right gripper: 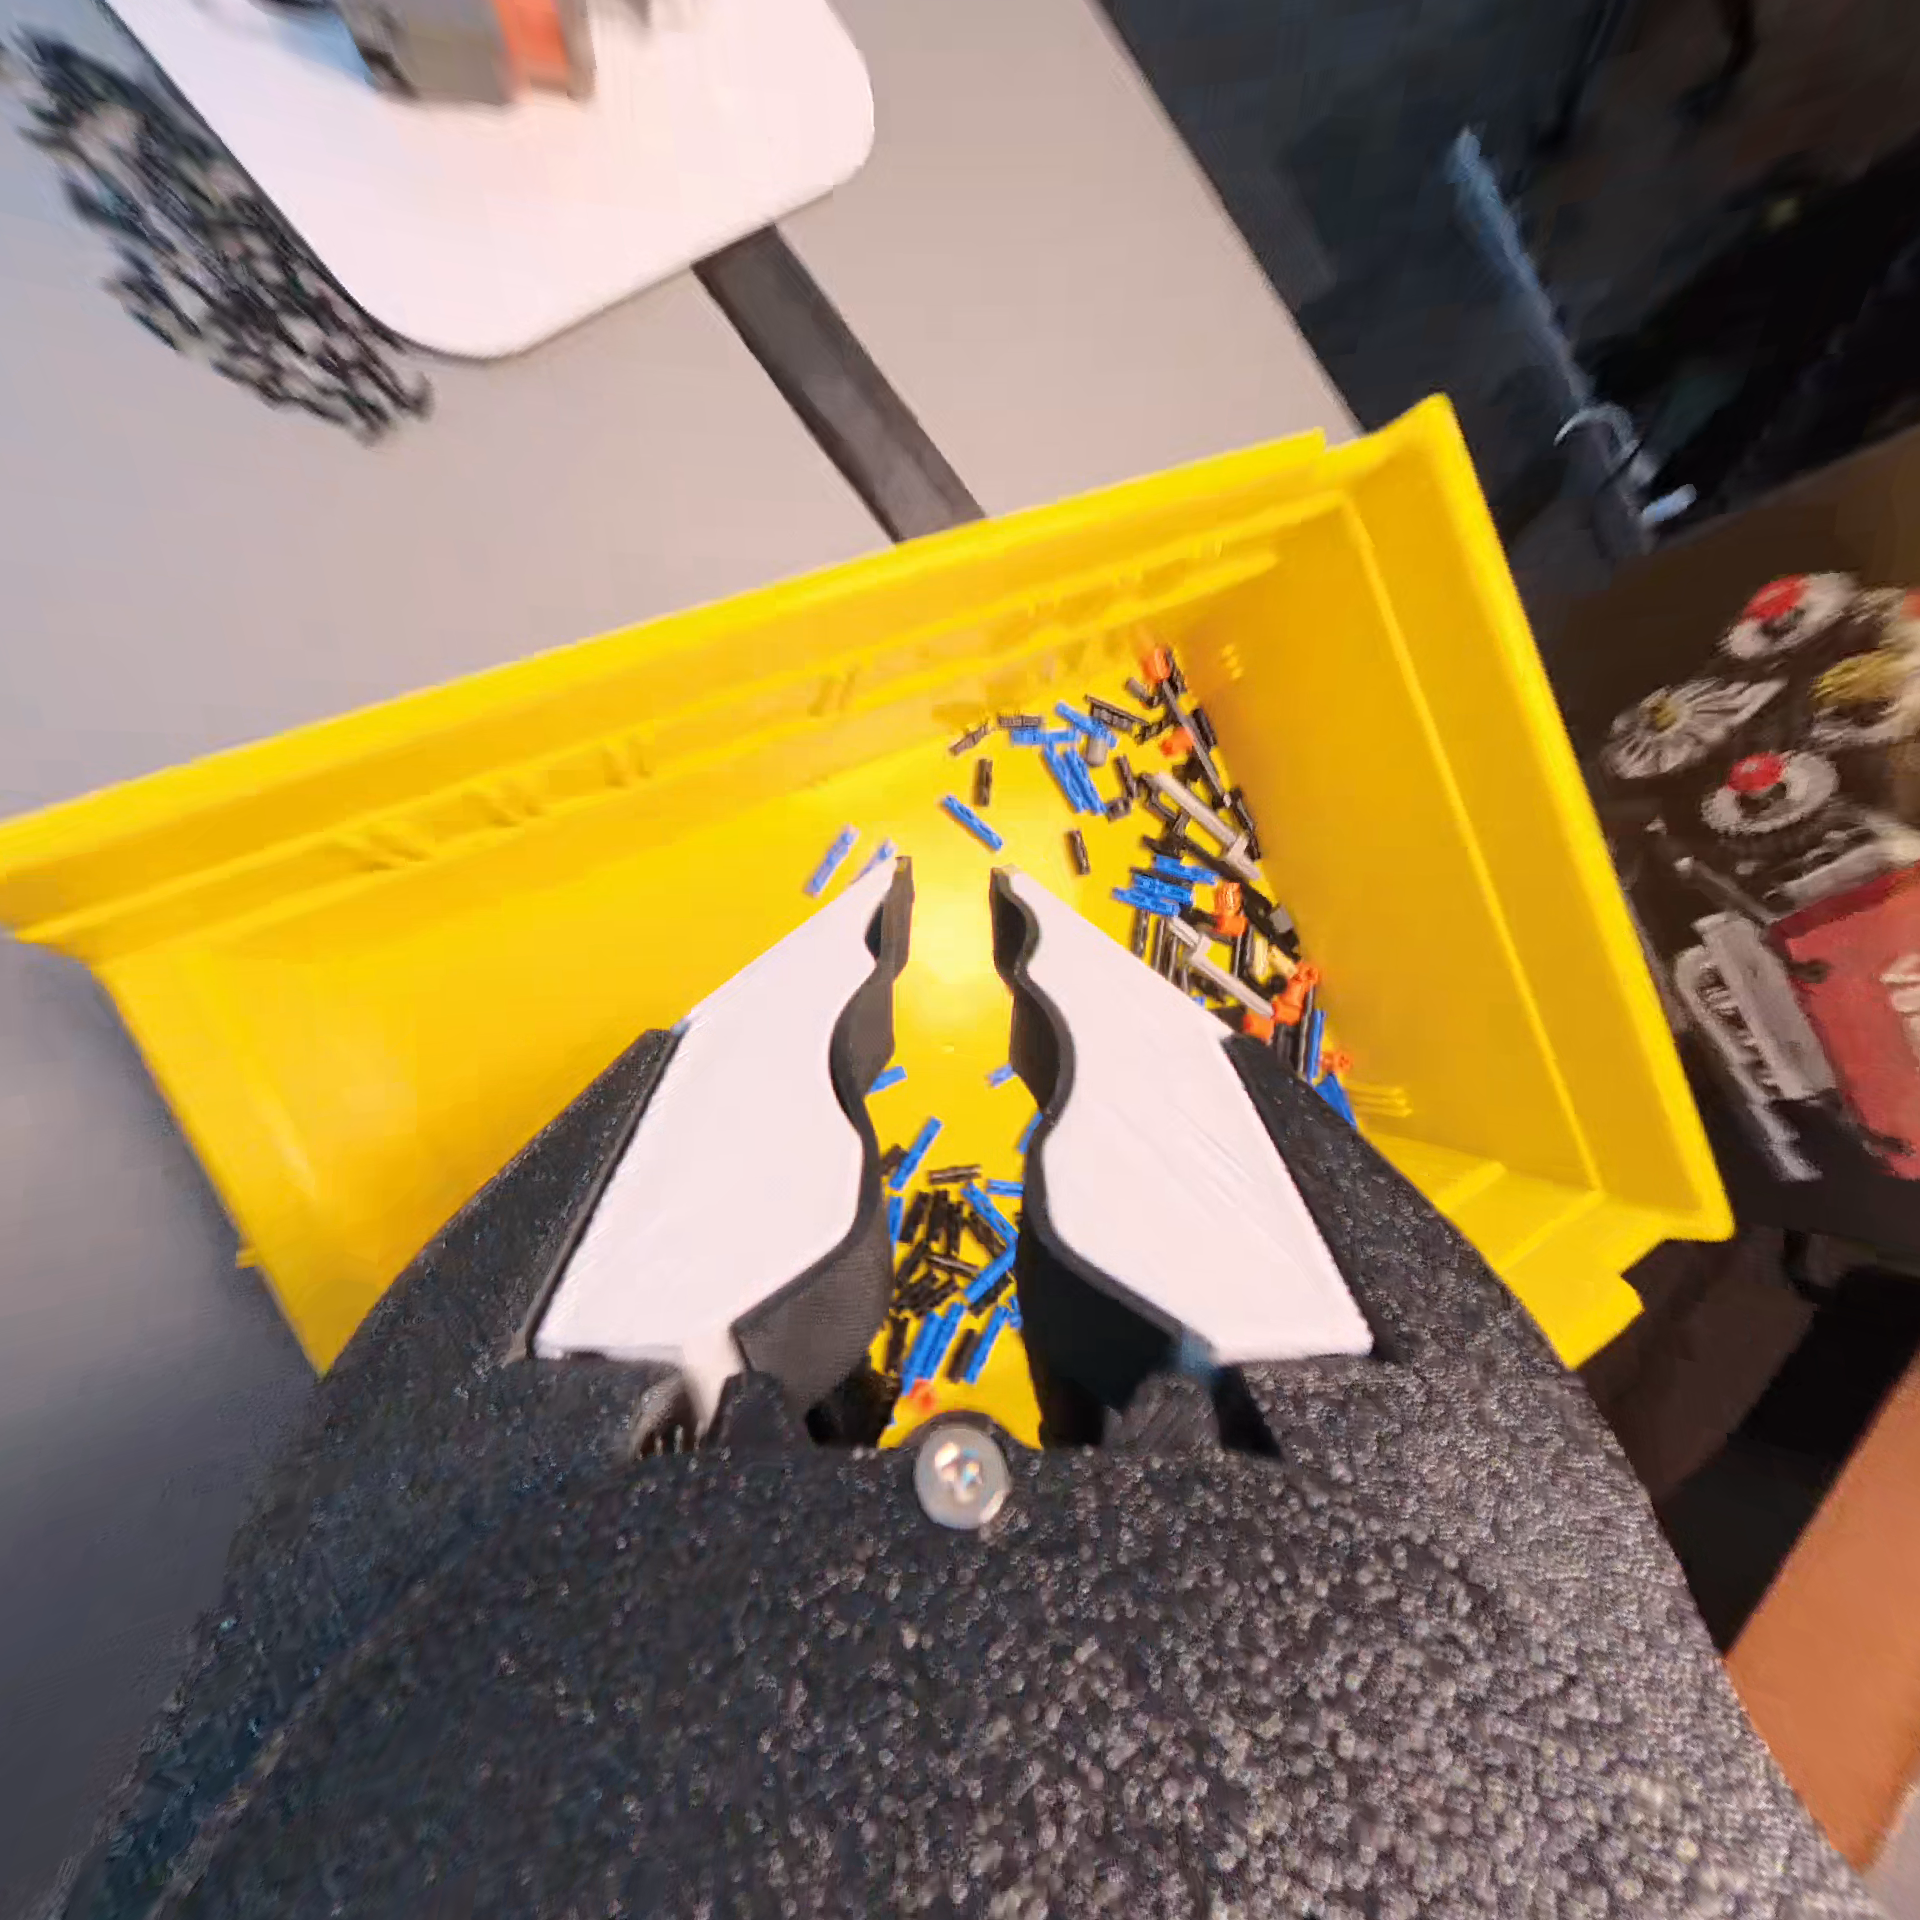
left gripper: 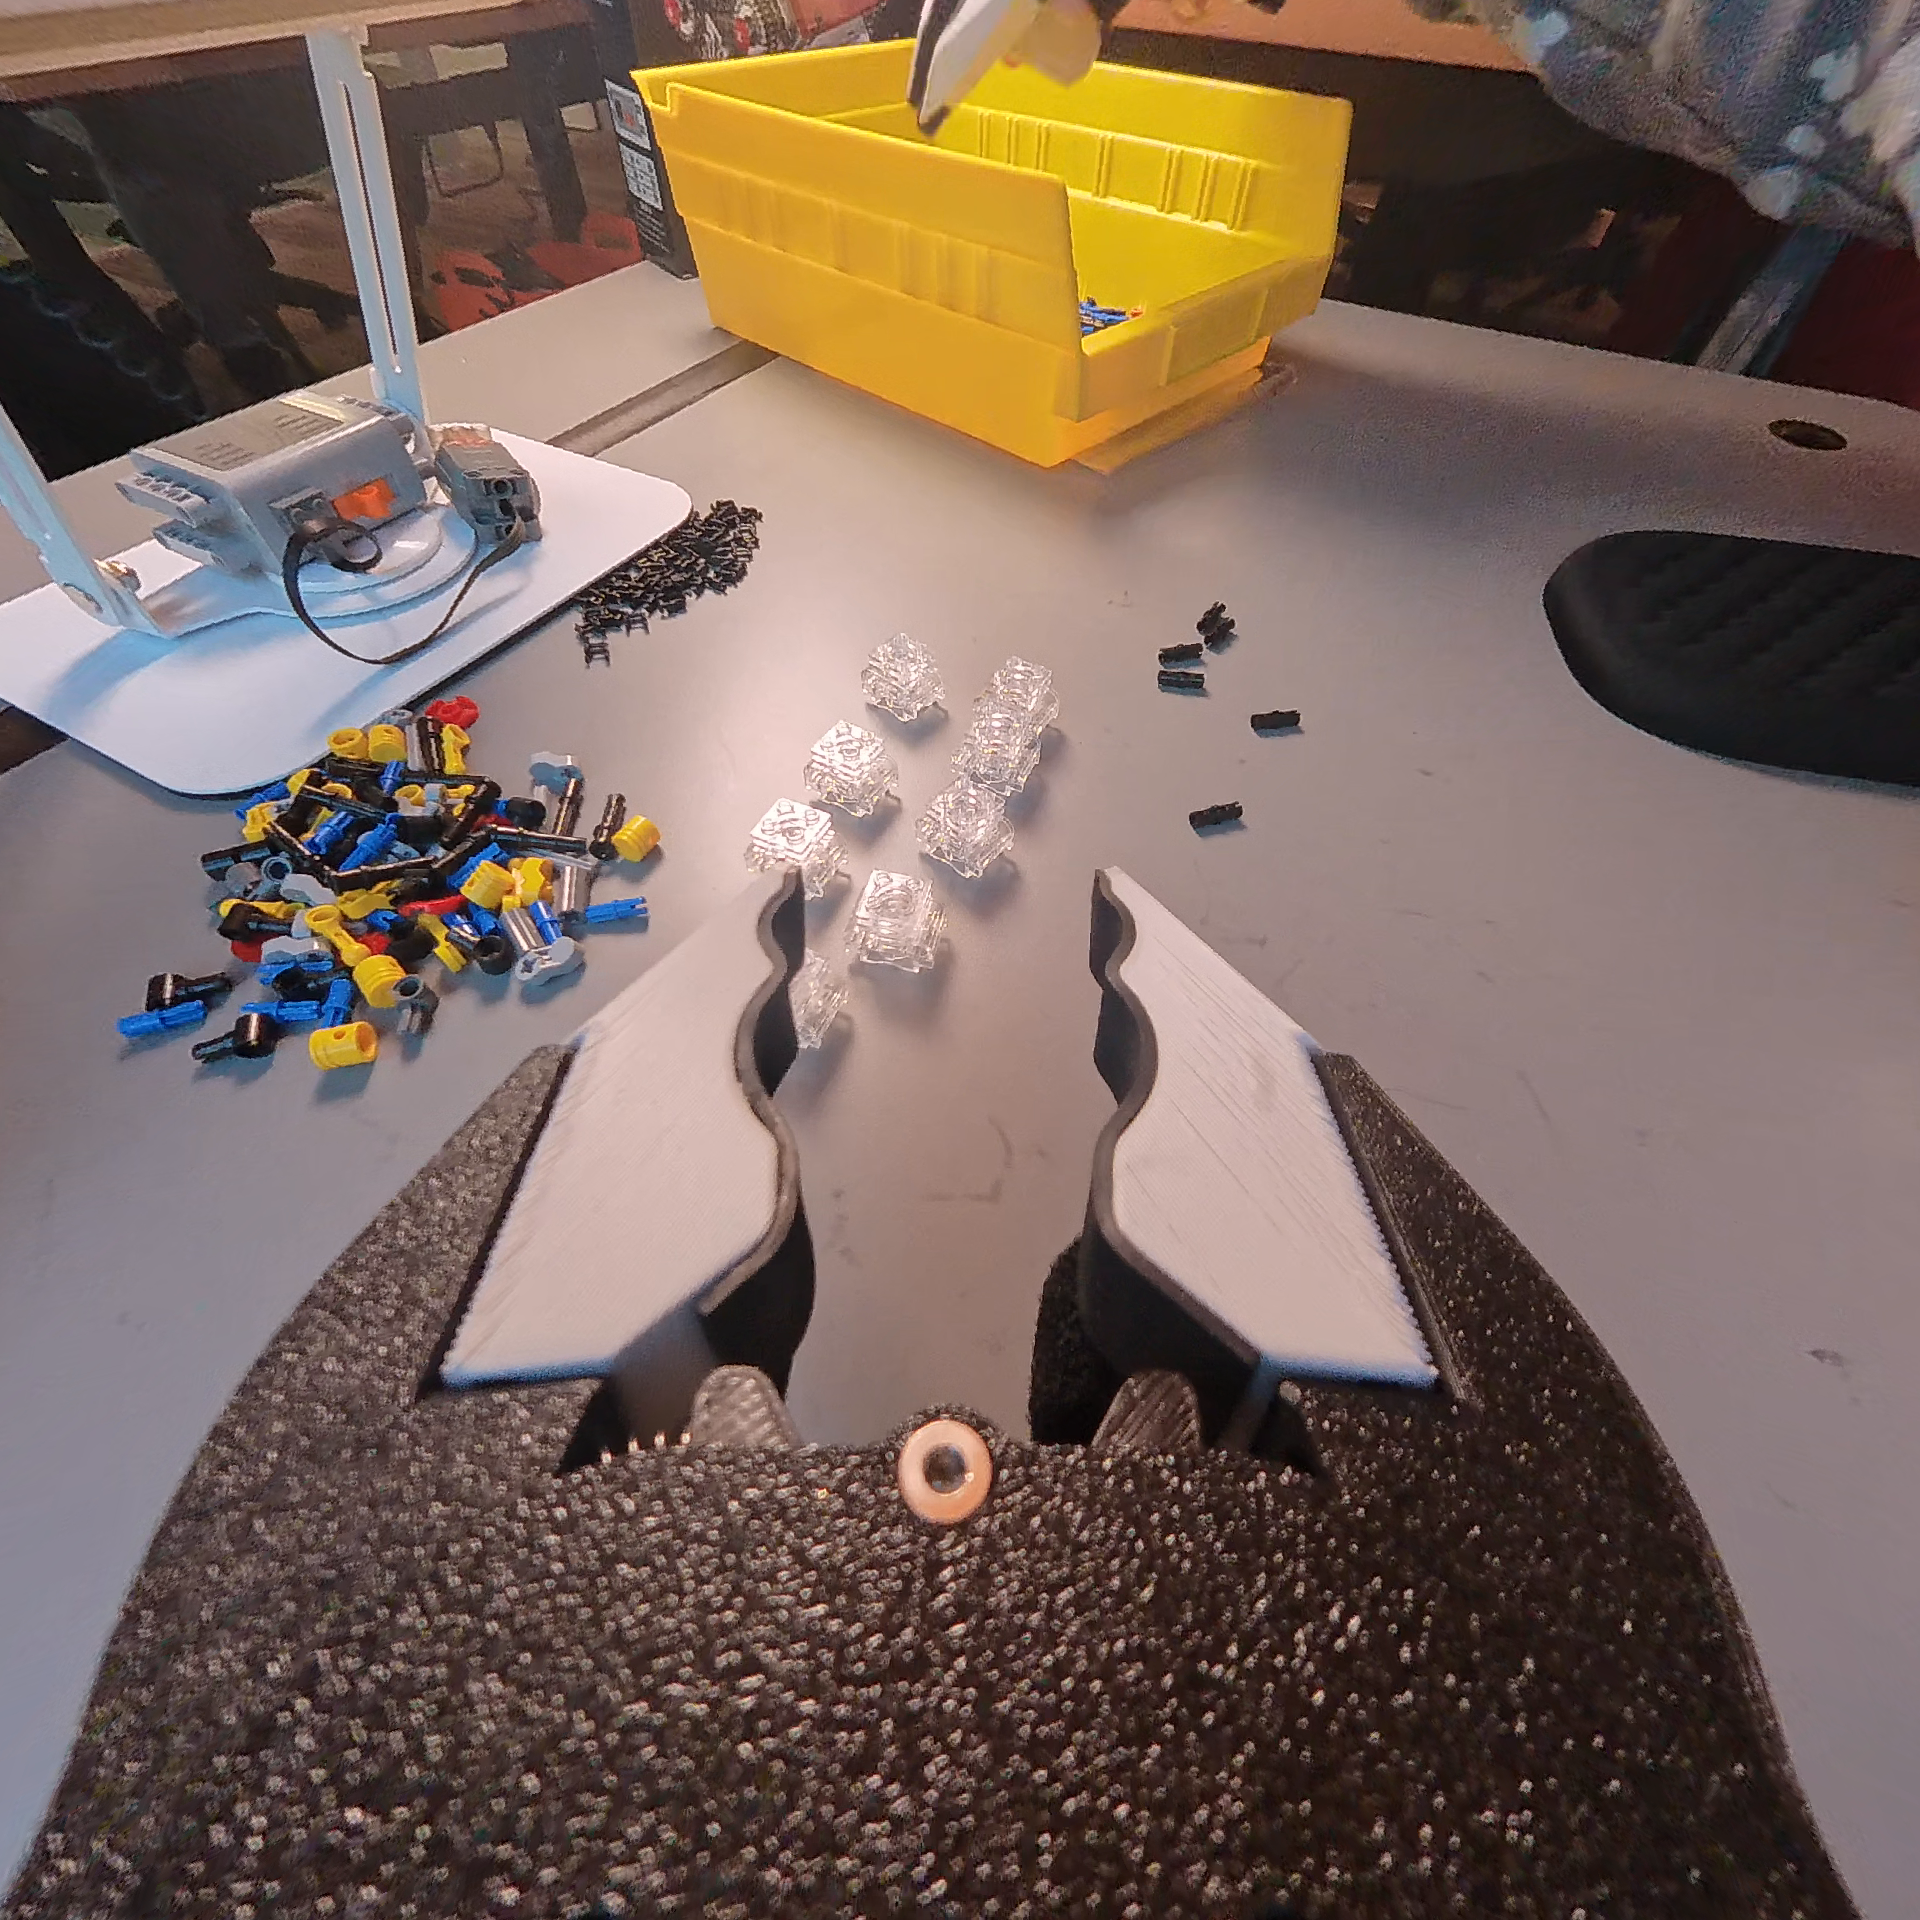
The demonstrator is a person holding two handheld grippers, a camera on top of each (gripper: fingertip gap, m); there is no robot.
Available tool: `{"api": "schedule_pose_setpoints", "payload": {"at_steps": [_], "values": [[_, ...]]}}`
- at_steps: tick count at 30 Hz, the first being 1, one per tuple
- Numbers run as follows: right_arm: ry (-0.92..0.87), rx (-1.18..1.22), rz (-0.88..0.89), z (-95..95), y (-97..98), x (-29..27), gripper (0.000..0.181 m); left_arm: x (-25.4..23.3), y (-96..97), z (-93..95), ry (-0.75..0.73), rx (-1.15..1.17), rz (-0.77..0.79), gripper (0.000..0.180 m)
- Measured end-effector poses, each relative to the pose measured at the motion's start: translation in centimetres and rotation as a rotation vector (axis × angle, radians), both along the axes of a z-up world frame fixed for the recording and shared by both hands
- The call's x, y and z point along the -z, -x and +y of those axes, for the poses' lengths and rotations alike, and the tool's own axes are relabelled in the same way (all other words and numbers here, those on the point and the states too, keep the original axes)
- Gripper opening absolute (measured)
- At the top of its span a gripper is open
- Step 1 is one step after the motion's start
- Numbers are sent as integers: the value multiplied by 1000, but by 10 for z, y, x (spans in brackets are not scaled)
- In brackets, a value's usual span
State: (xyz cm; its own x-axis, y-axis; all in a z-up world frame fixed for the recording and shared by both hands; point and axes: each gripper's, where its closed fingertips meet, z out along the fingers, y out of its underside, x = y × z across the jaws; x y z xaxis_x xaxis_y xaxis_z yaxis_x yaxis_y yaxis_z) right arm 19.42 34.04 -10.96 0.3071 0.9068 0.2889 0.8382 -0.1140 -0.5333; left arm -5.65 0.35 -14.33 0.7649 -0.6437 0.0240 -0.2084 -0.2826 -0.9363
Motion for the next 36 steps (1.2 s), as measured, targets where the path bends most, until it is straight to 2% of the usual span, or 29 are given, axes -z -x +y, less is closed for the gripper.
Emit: {"api": "schedule_pose_setpoints", "payload": {"at_steps": [5,10,20,22,26,29,32,36], "values": [[175,38,-237,30,-26,70,17,-3,8,2,-6,-31,-15,53],[236,67,-324,35,-35,84,13,-4,11,3,-1,-34,-32,53],[304,50,-339,27,-35,84,4,-3,7,1,-2,-18,-18,53],[251,26,-286,20,-27,65,3,-4,6,0,-9,-16,-11,53],[115,-106,-45,-36,11,-12,4,-8,5,-1,-22,-12,-14,53],[98,-267,10,-117,34,-39,4,-7,3,-1,-13,-1,-23,53],[162,-386,-28,-190,53,-17,4,-5,-1,-2,-12,11,-15,53],[253,-431,-132,-232,70,51,4,-5,-3,-3,-19,13,2,53]]}}
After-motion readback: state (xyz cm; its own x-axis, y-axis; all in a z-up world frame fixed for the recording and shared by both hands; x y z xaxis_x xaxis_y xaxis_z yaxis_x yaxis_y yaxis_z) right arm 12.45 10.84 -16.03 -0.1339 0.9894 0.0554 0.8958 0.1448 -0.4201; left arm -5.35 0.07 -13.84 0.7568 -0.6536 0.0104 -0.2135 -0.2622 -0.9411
